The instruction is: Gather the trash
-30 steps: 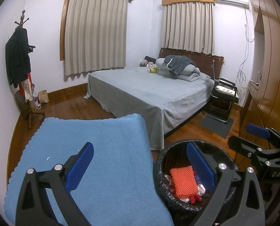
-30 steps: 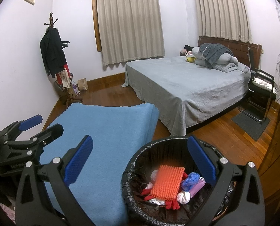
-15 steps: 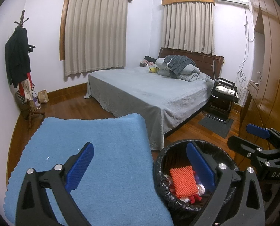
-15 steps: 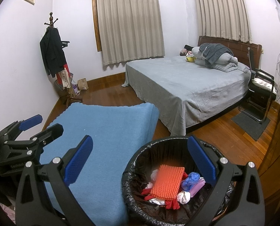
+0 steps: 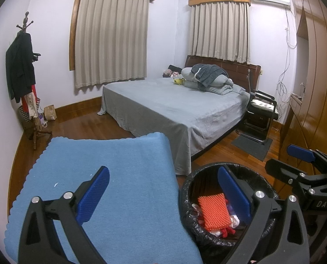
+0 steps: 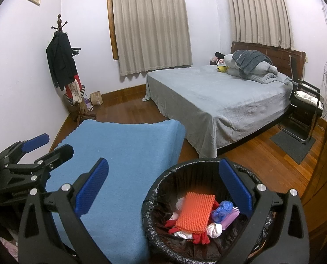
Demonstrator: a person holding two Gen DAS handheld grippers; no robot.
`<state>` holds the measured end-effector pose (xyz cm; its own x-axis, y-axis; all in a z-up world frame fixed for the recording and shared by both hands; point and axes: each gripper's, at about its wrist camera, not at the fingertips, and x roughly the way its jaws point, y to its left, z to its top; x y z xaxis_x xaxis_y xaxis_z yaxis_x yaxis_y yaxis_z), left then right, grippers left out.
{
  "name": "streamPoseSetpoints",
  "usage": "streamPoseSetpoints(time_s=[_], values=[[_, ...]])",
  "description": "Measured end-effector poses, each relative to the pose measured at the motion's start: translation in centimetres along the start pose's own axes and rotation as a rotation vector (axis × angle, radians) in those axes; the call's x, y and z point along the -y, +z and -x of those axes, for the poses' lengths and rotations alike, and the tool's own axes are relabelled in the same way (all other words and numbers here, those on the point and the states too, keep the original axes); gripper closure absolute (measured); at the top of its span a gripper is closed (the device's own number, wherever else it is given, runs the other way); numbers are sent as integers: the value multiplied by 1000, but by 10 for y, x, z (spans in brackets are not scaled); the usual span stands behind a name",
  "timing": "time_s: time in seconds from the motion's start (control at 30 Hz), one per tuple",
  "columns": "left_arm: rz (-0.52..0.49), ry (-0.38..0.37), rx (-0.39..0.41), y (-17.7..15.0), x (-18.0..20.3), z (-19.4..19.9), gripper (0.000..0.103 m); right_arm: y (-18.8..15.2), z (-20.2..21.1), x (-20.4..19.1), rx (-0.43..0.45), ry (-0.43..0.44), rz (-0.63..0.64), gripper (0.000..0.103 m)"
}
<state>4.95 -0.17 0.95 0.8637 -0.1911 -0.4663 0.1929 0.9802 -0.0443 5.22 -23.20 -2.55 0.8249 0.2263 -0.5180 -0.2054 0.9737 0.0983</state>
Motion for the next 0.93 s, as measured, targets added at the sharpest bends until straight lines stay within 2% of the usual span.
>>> streamPoseSetpoints(time_s=[0.93], values=[[2, 0, -5, 1, -2, 0, 6, -3, -2, -1, -7, 1, -2, 5]])
